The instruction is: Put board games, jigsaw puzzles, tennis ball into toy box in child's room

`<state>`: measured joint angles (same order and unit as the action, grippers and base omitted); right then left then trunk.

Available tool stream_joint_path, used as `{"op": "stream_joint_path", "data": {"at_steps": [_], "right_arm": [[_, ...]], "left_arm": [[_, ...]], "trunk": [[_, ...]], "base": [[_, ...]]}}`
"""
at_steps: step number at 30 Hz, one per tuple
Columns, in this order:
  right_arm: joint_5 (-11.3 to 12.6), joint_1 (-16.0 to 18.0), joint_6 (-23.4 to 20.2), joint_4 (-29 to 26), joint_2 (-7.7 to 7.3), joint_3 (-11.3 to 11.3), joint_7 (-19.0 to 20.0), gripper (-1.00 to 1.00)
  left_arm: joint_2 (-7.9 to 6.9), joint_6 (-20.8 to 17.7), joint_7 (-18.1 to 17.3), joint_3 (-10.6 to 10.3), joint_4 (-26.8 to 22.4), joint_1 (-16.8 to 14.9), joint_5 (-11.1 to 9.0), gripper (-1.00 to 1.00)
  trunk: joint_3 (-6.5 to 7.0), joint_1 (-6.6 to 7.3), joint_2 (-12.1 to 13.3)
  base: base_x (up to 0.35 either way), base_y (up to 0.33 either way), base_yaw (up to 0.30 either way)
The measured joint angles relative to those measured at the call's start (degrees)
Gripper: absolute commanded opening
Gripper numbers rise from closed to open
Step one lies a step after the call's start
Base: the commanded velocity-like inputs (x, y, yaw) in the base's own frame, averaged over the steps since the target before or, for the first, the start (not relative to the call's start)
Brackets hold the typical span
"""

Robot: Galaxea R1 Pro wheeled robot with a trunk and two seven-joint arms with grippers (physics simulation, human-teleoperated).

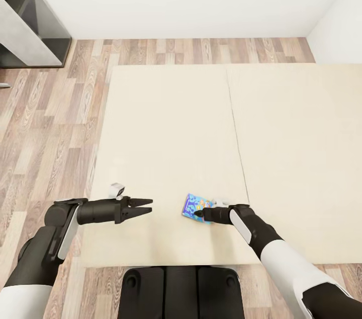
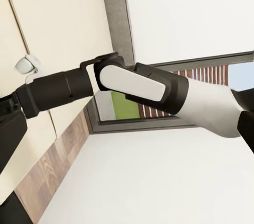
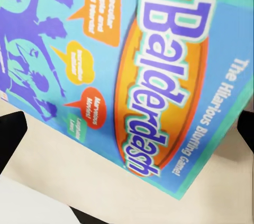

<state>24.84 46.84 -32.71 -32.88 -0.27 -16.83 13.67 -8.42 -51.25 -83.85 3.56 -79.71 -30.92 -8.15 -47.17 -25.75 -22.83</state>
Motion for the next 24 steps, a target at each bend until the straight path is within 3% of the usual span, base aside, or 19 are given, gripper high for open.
{"op": "stream_joint_path", "data": {"at_steps": [24], "right_arm": [[0.0,0.2,2.3,-0.2,0.05,0.2,0.1,1.00]], "left_arm": [[0.00,0.1,0.0,0.1,0.0,0.0,0.0,1.00]], "trunk": [[0.00,0.00,0.0]], "base": [[0.000,0.000,0.000]]}}
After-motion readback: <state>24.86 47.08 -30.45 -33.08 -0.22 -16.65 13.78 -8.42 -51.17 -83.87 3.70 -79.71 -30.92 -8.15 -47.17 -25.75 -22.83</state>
